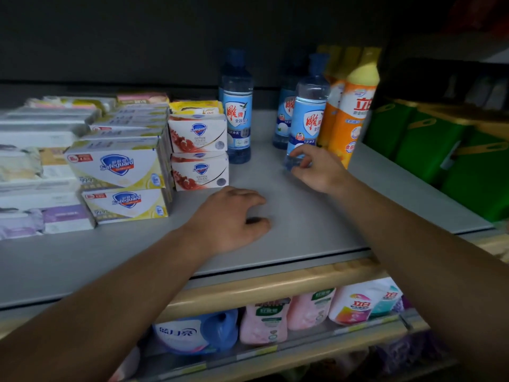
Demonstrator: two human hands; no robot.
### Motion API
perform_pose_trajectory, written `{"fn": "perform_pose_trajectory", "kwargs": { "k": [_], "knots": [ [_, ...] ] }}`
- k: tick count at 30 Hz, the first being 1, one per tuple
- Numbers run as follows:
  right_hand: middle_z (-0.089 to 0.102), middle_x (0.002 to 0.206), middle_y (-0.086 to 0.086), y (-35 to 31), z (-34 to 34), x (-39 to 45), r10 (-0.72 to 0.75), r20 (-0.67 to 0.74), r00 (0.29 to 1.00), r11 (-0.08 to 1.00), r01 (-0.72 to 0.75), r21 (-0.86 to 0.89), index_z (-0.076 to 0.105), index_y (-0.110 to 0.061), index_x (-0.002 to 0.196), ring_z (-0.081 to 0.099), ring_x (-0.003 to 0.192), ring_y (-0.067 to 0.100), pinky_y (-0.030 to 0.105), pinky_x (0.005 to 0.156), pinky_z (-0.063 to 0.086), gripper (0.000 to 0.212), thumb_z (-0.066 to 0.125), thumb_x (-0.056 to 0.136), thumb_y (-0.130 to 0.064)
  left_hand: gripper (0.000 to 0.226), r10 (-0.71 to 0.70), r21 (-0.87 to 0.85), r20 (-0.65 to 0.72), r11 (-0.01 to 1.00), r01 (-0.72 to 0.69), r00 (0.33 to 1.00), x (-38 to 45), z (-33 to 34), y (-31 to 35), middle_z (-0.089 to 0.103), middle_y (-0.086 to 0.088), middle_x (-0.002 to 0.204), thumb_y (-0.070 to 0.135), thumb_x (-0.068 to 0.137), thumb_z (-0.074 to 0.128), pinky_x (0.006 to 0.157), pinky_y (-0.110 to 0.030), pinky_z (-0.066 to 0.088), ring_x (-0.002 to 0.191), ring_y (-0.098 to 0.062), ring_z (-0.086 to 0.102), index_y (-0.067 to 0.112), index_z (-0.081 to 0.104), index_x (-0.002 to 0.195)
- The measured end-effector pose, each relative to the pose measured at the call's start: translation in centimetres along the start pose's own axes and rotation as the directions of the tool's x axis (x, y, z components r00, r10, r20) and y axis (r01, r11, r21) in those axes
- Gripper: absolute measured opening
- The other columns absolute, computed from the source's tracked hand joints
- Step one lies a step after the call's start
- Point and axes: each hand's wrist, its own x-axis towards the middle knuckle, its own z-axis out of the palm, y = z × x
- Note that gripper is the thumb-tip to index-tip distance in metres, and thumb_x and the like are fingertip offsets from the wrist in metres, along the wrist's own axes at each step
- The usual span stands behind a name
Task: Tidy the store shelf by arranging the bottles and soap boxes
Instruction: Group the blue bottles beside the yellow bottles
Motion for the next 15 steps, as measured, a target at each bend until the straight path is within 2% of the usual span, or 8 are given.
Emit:
{"fn": "perform_pose_trajectory", "kwargs": {
  "k": [7, 10, 15],
  "knots": [
    [0.056, 0.134, 0.005, 0.2, 0.5, 3.0, 0.042, 0.048, 0.998, 0.998, -0.039, -0.055, 0.045, -0.025, 0.140, 0.054, 0.119, 0.023, 0.027, 0.082, 0.042, 0.057, 0.069, 0.089, -0.028, 0.064, 0.005, -0.036, -0.027, 0.999, -0.006, 1.000, 0.3, 0.0, -0.3, 0.060, 0.007, 0.133, 0.053, 0.072, 0.049, 0.107, -0.022, 0.033, 0.124, -0.016, 0.050, 0.024, 0.062, 0.127],
    [0.052, 0.138, 0.007, 0.1, 0.8, 4.0, 0.057, 0.054, 0.997, 0.997, -0.054, -0.052, 0.041, -0.023, 0.144, 0.051, 0.124, 0.026, 0.027, 0.085, 0.042, 0.062, 0.070, 0.089, -0.028, 0.063, 0.004, -0.036, -0.027, 0.999, -0.005, 1.000, 0.5, 0.1, -0.4, 0.060, 0.008, 0.133, 0.055, 0.072, 0.050, 0.107, -0.027, 0.035, 0.123, -0.016, 0.051, 0.025, 0.062, 0.127],
    [0.049, 0.141, 0.008, -0.2, 1.6, 4.6, 0.065, 0.045, 0.997, 0.997, -0.063, -0.035, 0.037, -0.023, 0.146, 0.049, 0.128, 0.027, 0.032, 0.094, 0.046, 0.069, 0.072, 0.087, -0.027, 0.062, 0.001, -0.059, -0.038, 0.998, -0.004, 0.999, 0.6, 0.2, -0.6, 0.060, 0.009, 0.132, 0.055, 0.071, 0.051, 0.107, -0.029, 0.036, 0.122, -0.014, 0.050, 0.026, 0.062, 0.126]
  ]
}}
